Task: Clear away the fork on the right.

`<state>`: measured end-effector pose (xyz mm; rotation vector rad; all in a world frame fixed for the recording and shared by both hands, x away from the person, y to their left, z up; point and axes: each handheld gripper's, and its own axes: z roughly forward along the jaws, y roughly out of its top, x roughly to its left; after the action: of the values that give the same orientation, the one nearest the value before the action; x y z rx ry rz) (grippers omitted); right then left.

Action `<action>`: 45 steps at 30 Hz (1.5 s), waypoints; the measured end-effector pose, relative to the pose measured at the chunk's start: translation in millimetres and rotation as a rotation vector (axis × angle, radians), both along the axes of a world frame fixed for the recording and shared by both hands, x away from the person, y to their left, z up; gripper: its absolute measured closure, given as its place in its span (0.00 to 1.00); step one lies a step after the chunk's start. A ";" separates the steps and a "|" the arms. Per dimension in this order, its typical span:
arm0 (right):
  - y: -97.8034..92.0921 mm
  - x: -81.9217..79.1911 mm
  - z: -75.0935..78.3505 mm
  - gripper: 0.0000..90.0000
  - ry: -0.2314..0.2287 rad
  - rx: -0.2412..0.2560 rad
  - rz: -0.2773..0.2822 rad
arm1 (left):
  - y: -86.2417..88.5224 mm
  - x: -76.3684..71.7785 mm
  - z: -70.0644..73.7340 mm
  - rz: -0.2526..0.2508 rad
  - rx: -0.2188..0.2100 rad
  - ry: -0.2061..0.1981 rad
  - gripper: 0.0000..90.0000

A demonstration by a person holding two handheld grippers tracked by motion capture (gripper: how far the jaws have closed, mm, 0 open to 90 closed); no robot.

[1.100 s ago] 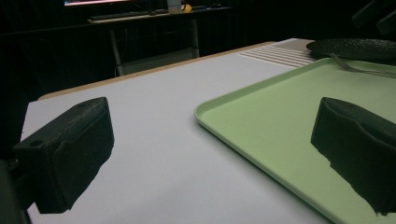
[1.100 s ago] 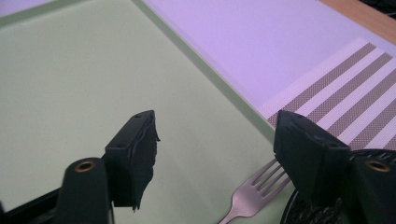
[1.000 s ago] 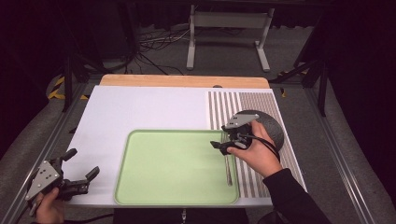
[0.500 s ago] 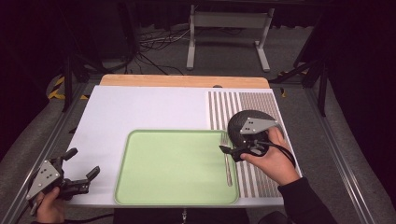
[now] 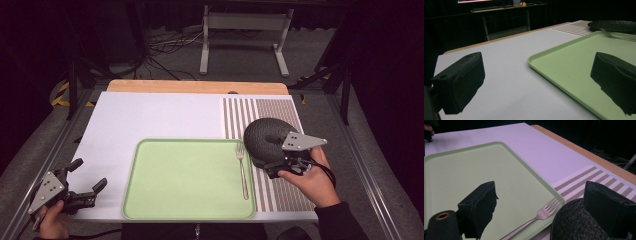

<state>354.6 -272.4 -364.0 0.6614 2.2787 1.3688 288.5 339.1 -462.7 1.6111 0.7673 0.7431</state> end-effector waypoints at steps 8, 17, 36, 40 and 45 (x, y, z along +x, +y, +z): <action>-22.3 -8.4 -11.8 0.13 -0.027 0.060 -0.007 | 0.0 0.0 0.0 0.000 0.000 -0.001 0.00; -41.5 -13.1 -27.5 0.13 -0.065 0.126 -0.032 | 0.0 0.0 0.2 0.000 0.000 -0.005 0.00; -71.8 -14.2 -66.6 0.13 -0.060 0.233 -0.081 | -0.2 -0.1 0.2 -0.001 -0.002 -0.005 0.00; -74.8 -15.0 -72.9 0.13 -0.055 0.238 -0.091 | -0.2 -0.1 0.4 -0.003 -0.004 -0.008 0.00; -77.5 -17.0 -78.3 0.12 -0.050 0.238 -0.112 | 0.3 -0.5 0.9 -0.007 -0.005 -0.011 0.00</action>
<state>337.5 -349.9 -442.3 0.8075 2.0254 1.5967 288.0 339.4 -461.8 1.6036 0.7545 0.7443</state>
